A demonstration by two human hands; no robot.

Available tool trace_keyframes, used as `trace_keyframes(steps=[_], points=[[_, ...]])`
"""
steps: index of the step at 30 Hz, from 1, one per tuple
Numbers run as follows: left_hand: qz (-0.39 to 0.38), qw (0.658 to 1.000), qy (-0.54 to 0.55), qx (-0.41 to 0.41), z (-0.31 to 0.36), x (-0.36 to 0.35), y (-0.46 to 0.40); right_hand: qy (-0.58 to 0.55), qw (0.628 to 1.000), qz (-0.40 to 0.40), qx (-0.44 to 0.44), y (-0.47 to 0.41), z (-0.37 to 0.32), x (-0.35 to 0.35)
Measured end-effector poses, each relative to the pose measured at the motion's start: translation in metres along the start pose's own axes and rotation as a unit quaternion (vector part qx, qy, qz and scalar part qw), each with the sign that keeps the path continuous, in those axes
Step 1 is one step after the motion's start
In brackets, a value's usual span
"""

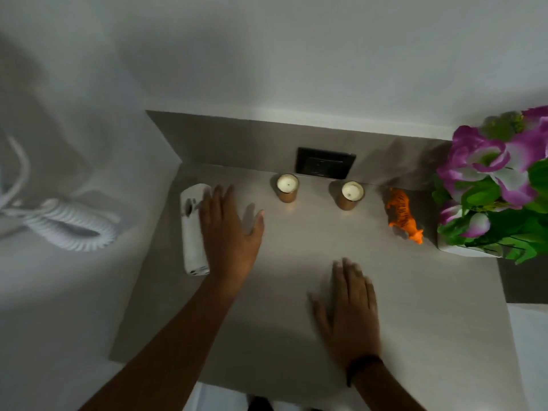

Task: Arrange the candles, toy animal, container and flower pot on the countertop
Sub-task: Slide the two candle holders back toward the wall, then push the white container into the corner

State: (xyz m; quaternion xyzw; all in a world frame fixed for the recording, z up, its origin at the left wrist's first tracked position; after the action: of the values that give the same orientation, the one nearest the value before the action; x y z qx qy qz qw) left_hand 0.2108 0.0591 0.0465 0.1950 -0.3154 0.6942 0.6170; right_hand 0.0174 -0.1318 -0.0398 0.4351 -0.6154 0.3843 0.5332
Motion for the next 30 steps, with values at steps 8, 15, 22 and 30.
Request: trace_keyframes(steps=[8,15,22,30], points=[[-0.059,0.899,0.114,0.418,-0.053,0.069,-0.006,0.079,0.997,0.007,0.021,0.051,-0.011,-0.008],[0.119,0.919,0.254,0.277,-0.059,0.046,-0.009,0.098,0.995,0.02,-0.001,0.051,-0.01,-0.023],[0.165,0.911,0.321,0.199,-0.08,0.025,-0.009,0.105,0.994,0.004,-0.022,0.052,-0.007,-0.028],[0.197,0.909,0.304,0.206,-0.098,0.01,-0.014,0.092,0.994,0.052,-0.035,0.052,-0.011,-0.03]])
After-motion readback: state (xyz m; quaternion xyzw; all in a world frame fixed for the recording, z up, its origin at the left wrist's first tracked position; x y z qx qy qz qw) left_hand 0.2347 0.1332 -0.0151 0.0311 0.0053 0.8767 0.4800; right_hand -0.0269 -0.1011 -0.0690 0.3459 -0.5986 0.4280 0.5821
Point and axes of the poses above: each hand's wrist, its own y-axis away from the middle knuckle, its own x-axis out of the back of the hand, z = x × y, the point moved 1 cm from there along -y, towards the middle knuckle, and after that the axes turned 15 degrees about y, right-handed, at the moved point
